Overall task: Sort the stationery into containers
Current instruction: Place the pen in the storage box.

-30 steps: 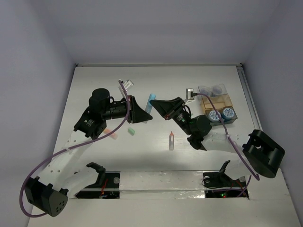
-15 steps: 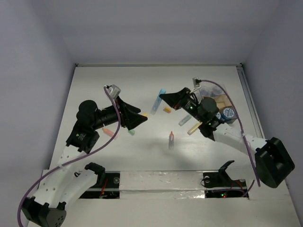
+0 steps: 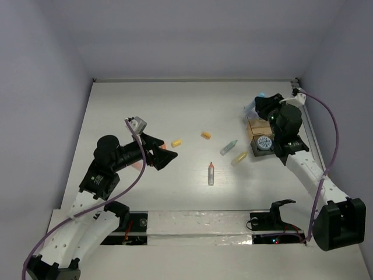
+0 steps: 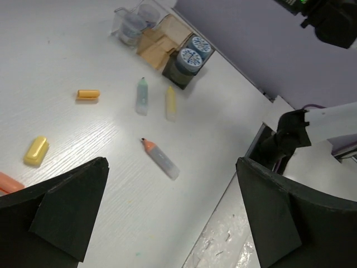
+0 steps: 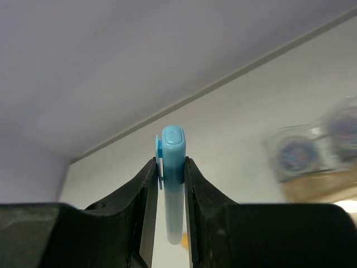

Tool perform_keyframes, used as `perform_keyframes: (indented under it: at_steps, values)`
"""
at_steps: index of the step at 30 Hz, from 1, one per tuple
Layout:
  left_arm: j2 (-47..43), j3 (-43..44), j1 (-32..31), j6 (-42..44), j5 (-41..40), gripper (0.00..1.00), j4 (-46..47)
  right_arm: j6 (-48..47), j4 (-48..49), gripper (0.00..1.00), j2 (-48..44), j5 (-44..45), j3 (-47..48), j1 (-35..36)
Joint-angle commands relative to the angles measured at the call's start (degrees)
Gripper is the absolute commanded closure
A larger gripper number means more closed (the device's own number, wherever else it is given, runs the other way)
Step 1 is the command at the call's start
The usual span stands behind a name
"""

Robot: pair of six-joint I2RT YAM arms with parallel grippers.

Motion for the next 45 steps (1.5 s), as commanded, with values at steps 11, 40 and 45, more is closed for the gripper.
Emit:
perform_keyframes:
  at_steps: [11,40,45]
  values:
    - [-5.2,-1.1,-2.3,1.1,-11.1,0.01,-3.4,-2.5,-5.6,1.00,6.5,15.1,-2.0,-12.1]
    - [-6.2,-1.5,-3.4,0.7,-11.8,0.01,-3.1,8.7,-1.5,0.52,17.6,10.6,-5.4,-15.3]
    - [-6.2,-1.4,-3.4,0.7,-12.3,0.01,-3.3,4.5,-2.7,0.30,13.4,7.4,-4.0,-15.3]
